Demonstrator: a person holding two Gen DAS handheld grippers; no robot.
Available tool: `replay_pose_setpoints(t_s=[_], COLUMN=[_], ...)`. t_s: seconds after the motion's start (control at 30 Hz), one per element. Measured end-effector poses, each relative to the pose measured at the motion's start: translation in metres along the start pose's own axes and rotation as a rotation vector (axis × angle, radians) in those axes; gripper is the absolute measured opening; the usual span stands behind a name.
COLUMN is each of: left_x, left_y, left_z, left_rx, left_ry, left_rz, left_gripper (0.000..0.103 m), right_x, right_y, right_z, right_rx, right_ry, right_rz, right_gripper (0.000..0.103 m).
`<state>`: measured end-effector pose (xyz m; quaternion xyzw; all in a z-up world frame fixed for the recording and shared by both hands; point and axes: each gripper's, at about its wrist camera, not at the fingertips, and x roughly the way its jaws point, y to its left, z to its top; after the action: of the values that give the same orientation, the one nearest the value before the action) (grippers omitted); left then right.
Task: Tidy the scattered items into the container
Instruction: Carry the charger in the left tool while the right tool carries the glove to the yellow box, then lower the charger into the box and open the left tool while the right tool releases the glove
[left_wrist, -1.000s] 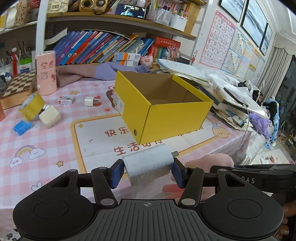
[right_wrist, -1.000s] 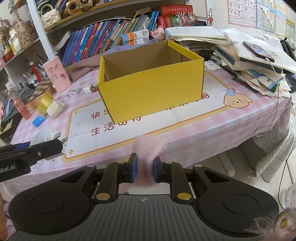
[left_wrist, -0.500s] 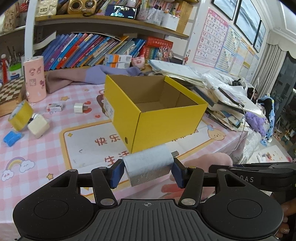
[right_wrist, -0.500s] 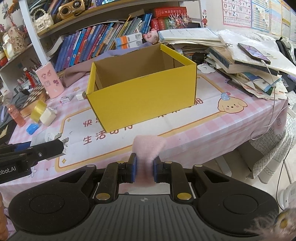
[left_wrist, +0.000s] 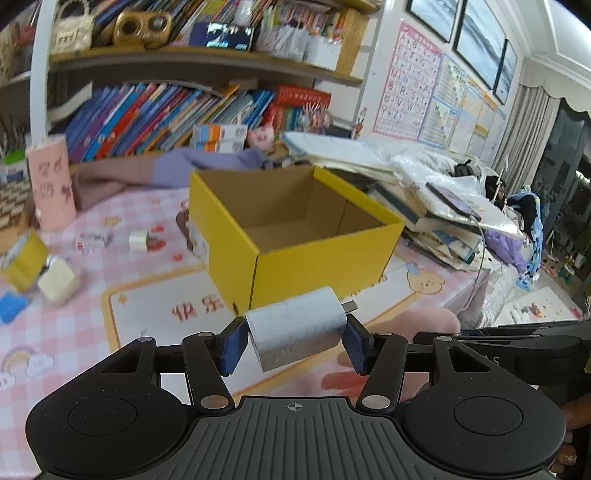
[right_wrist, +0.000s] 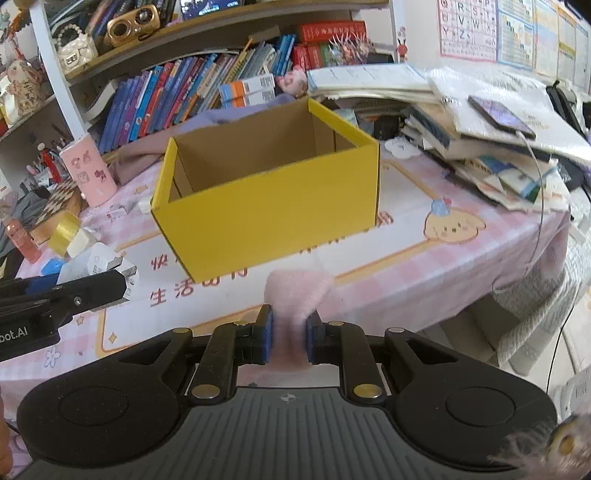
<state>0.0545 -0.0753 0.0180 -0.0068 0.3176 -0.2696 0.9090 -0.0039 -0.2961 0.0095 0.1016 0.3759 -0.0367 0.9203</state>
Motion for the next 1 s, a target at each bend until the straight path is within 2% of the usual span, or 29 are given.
replay_pose_setpoints(t_s=[0.3, 0.47, 0.67, 0.83, 1.0], left_x=[0.011, 0.022, 0.04, 0.061, 0.095], left_y=[-0.009, -0.013, -0.016, -0.023, -0.028], left_z=[0.02, 0.042, 0.076, 0.098, 0.104], left_rx=[0.024, 0.026, 0.049, 0.093, 0.163], left_ry=[-0.06, -0.101, -0.168, -0.178, -0.104], left_rz=[0.011, 0.012, 0.037, 0.069, 0.16], left_gripper=[0.055, 0.055, 0.055, 0.055, 0.055], right_x=[-0.005, -0.015, -0.015, 0.01, 0.045], right_y=[-0.009, -0.022, -0.034, -0.03, -0.019], right_z=[0.032, 0.066, 0.112, 0.139, 0.145], right_rx=[-0.058, -0.056, -0.06, -0.108, -0.219], right_ry=[-0.092, -0.2, -0.293, -0.288, -0.268], right_rz=[0.001, -0.008, 0.02, 0.075, 0.087], right_gripper=[0.016, 0.016, 0.016, 0.016, 0.016])
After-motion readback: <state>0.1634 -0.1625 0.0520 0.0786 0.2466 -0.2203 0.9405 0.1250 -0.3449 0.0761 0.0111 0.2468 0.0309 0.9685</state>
